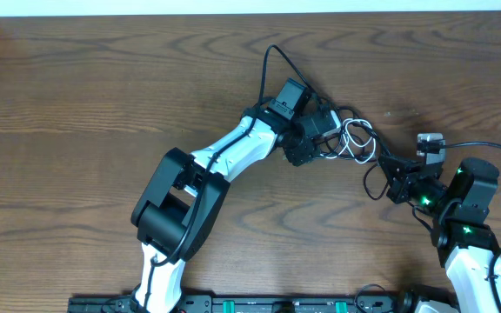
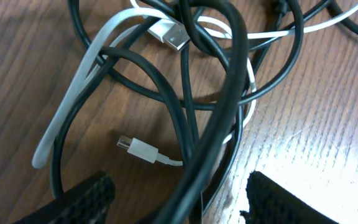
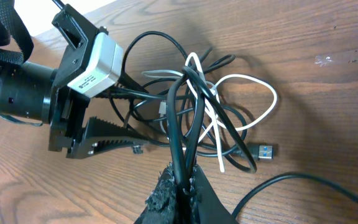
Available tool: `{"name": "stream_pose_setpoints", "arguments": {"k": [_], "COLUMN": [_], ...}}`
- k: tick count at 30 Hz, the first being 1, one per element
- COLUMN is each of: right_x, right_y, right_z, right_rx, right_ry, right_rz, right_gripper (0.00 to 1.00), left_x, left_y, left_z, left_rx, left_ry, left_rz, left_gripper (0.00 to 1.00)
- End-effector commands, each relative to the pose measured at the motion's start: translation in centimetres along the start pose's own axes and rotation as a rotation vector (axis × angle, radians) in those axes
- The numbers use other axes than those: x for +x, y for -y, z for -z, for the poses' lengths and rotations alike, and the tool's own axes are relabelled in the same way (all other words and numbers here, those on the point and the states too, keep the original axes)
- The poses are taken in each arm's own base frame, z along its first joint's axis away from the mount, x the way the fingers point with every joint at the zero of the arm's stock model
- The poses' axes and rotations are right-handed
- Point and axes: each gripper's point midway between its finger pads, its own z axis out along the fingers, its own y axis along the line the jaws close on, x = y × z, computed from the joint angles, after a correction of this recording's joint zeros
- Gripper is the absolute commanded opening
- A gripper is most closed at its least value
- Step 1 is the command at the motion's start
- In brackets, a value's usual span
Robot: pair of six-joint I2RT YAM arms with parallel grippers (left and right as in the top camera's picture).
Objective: Untangle cables
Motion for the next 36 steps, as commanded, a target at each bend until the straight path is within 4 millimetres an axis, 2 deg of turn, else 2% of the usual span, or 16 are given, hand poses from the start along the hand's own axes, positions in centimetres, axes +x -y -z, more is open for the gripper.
{"name": "stream_pose_setpoints", "arguments": {"k": [1, 2, 9, 17, 21, 24, 27, 31, 36], "right_x": [-0.1, 0.0, 0.0, 0.0, 0.0, 0.1, 0.5, 0.9, 1.0], "right_y": [-0.4, -0.4, -0.4, -0.4, -0.4, -0.3, 0.3, 0.6, 1.2], "right_z": [0.1, 0.1, 0.1, 0.1, 0.1, 0.1, 0.1, 0.1, 0.1], "right_rx": [-0.024, -0.024, -0.024, -0.024, -0.023, -0.015, 0.019, 0.036, 0.071], "right_ry": [0.001, 0.001, 0.001, 0.0, -0.002, -0.004, -0.019, -0.03, -0.035], "right_rz": [-0.004, -0.004, -0.004, -0.005, -0.006, -0.009, -0.025, -0.035, -0.046], "right_gripper": [0.01, 0.01, 0.01, 0.01, 0.01, 0.01, 0.01, 0.01, 0.01], "left_x": [-0.2, -0.3, -0.4, -0.5, -1.2, -2.4, -3.1, -3.8, -4.9], "left_y": [0.1, 0.2, 0.6, 0.6, 0.5, 0.3, -1.6, -4.5, -6.1], "left_z": [-0.4, -0.4, -0.5, -0.5, 0.5, 2.1, 4.4, 8.4, 12.8], "left_rx": [-0.003, -0.002, 0.003, 0.002, -0.008, -0.034, -0.158, -0.371, -0.521], "left_ry": [-0.002, -0.002, -0.002, -0.002, 0.016, 0.046, 0.049, 0.055, 0.092], "left_rz": [-0.019, -0.02, -0.028, -0.027, -0.014, 0.015, 0.085, 0.159, 0.175], "left_gripper": [0.68, 0.65, 0.08, 0.07, 0.08, 0.07, 0.08, 0.08, 0.07]}}
